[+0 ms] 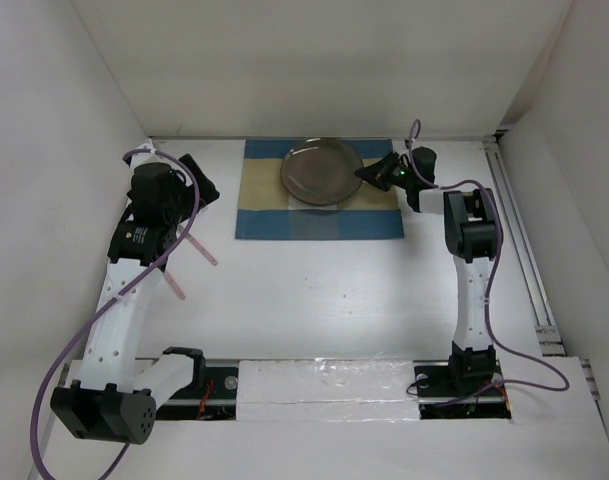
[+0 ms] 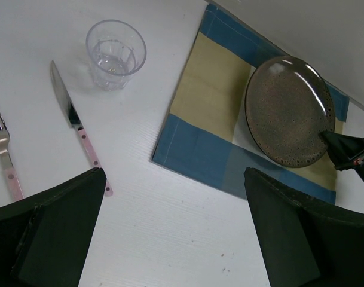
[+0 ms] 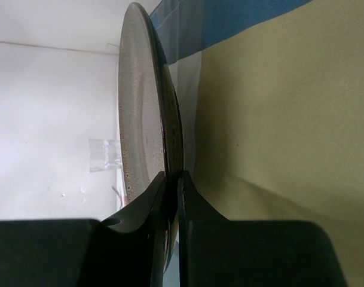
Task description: Set the dinner table for one person
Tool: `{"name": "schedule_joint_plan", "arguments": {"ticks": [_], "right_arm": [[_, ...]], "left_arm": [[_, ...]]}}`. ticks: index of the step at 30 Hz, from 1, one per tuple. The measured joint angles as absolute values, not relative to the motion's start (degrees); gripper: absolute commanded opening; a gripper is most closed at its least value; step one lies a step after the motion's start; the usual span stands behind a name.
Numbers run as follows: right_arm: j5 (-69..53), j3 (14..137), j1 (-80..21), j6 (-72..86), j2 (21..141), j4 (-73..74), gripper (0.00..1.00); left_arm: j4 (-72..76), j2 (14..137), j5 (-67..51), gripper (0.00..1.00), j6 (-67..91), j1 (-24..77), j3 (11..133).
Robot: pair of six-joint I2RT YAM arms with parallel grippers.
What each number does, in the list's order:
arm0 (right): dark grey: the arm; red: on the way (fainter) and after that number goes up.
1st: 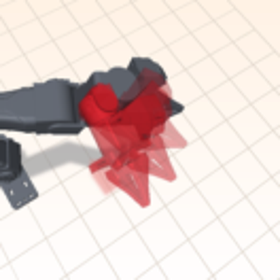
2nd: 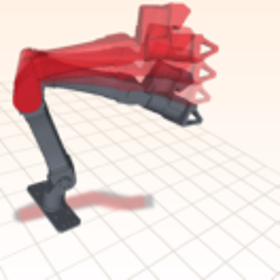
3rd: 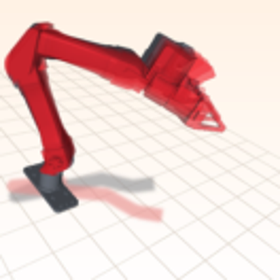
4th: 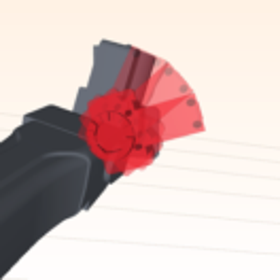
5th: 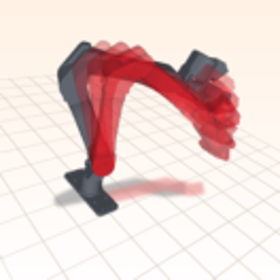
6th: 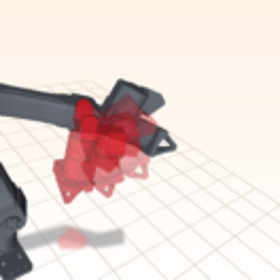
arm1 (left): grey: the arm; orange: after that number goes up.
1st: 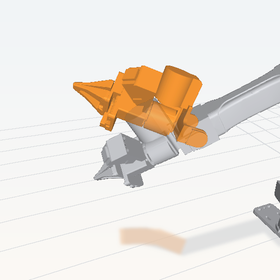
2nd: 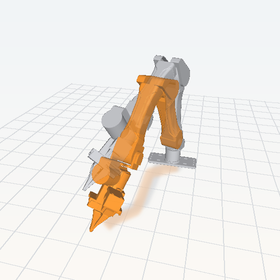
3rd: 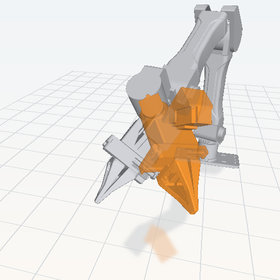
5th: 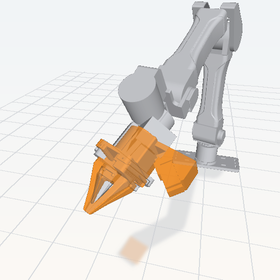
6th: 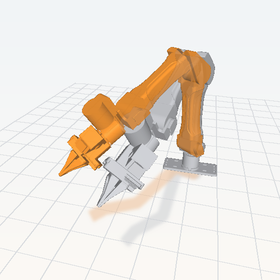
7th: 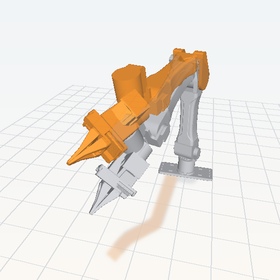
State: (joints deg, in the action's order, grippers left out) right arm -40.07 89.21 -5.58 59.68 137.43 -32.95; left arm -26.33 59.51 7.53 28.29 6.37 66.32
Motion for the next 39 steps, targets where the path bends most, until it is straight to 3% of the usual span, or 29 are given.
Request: {"name": "schedule_joint_plan", "arguments": {"ticks": [22,35,36,39], "right_arm": [[-41.1,90.5,-5.5,58.9,140.4,-32.4,0.01],[-44.5,95.4,-5.5,58.9,140.6,-31.9,0.50],[-44.8,95.7,-5.6,58.6,140.6,-31.9,0.69],[-45.2,96.3,-5.6,55.4,140.6,-29.0,0.72]], "left_arm": [[-26.3,59.5,7.5,0.99,27.8,6.4,66.3],[-26.3,59.5,7.5,0.99,27.8,6.4,66.3],[-26.3,59.5,7.5,0.99,27.8,6.4,66.3],[-26.3,59.5,7.5,0.99,27.8,6.4,66.3]]}}
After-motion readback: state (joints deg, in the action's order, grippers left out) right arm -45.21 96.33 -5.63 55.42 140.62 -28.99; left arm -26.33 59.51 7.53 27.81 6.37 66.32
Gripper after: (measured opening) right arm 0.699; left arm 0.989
